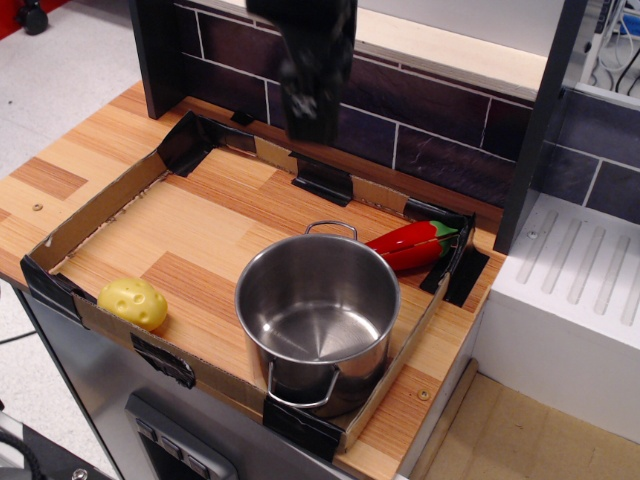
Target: Topple metal pot
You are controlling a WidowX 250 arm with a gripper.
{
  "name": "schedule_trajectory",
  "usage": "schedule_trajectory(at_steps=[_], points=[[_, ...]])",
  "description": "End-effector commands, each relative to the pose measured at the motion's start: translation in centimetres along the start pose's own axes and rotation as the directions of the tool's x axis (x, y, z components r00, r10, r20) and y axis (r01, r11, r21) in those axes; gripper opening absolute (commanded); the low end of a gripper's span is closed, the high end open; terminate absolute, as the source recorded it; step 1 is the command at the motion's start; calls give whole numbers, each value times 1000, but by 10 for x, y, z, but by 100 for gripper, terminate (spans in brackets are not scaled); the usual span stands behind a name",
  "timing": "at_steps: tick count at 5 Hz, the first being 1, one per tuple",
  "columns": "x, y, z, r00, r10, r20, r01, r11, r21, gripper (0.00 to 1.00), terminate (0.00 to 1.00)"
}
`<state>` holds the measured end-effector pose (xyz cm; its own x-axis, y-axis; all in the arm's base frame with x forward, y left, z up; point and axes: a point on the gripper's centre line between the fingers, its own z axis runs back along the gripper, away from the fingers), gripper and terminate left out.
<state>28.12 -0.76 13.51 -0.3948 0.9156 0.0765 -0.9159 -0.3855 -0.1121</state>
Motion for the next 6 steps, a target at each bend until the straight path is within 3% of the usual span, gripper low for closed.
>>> schedule_trajectory(at_steps=[1,2,3,4,6], points=[[0,4,-18,992,118,53,-123,988,97,100,0],[-2,5,-31,991,109,78,-119,984,132,100,0],[-3,5,-46,993,83,86,-92,989,116,100,0],[-6,9,-57,994,59,87,-71,988,136,100,0],[-16,20,-73,995,62,77,-79,967,242,100,0]])
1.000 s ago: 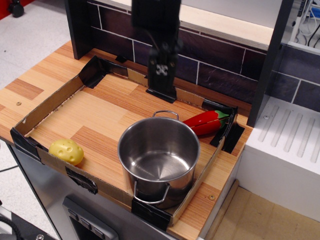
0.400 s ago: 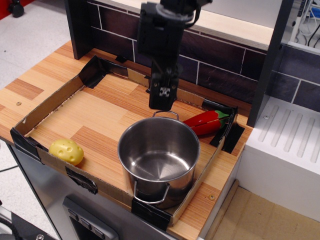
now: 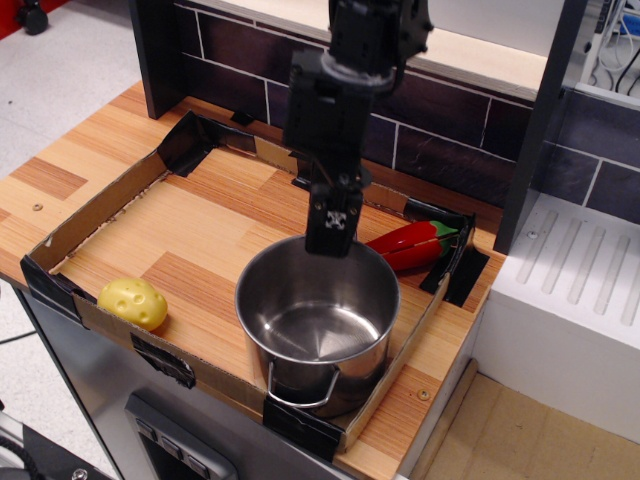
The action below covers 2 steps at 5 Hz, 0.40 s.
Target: Topple metal pot
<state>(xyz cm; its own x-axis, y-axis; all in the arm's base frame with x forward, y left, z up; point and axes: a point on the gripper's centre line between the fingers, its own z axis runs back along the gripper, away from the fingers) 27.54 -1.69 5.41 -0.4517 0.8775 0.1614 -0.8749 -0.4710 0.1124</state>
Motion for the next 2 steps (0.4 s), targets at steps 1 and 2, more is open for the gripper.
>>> schedule_trajectory(at_steps=[1,2], points=[[-6,6,2,1000,-13,-14,13,1000,13,100,0],[-8,11,-3,998,-54,-11,54,998,20,100,0]])
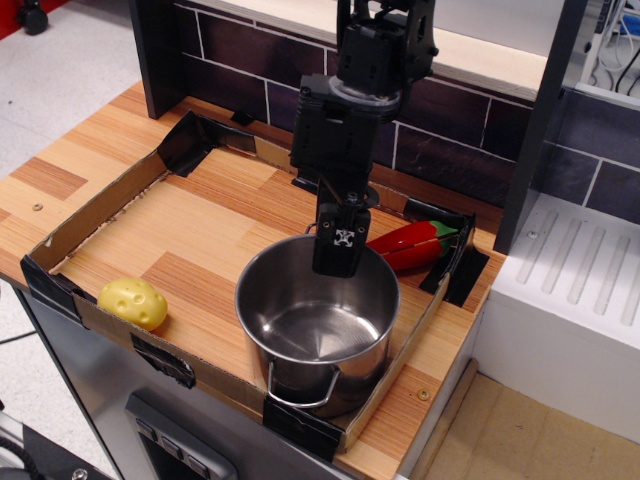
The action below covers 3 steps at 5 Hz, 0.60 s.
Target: Topple metal pot
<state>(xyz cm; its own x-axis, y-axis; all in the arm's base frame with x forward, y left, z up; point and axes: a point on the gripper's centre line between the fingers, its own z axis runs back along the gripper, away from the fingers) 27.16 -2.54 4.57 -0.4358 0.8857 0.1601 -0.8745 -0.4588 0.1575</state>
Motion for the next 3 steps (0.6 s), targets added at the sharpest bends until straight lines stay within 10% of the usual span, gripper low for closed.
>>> schedule_trajectory(at_steps=[1,3], points=[[0,6,6,999,-45,-25,45,999,-4,0,0],[9,8,9,993,-114,-24,113,993,-22,0,0]])
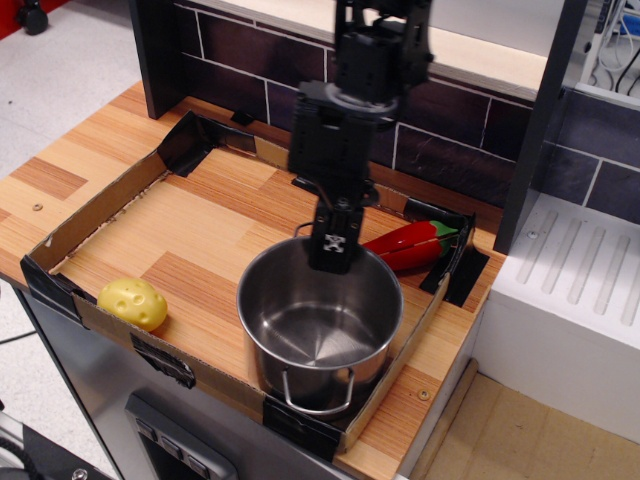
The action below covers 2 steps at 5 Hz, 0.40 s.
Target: Topple metal pot
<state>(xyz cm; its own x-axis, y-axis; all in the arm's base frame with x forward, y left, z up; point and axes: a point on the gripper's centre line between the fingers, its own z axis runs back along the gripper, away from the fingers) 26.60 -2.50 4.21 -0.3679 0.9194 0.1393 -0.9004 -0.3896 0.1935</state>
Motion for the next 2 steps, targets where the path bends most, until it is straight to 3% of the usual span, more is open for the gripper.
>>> schedule_trajectory(at_steps=[1,2], points=[[13,7,21,998,-68,-18,66,994,-89,0,0],[19,11,46,995,-75,-63,68,993,-99,0,0]])
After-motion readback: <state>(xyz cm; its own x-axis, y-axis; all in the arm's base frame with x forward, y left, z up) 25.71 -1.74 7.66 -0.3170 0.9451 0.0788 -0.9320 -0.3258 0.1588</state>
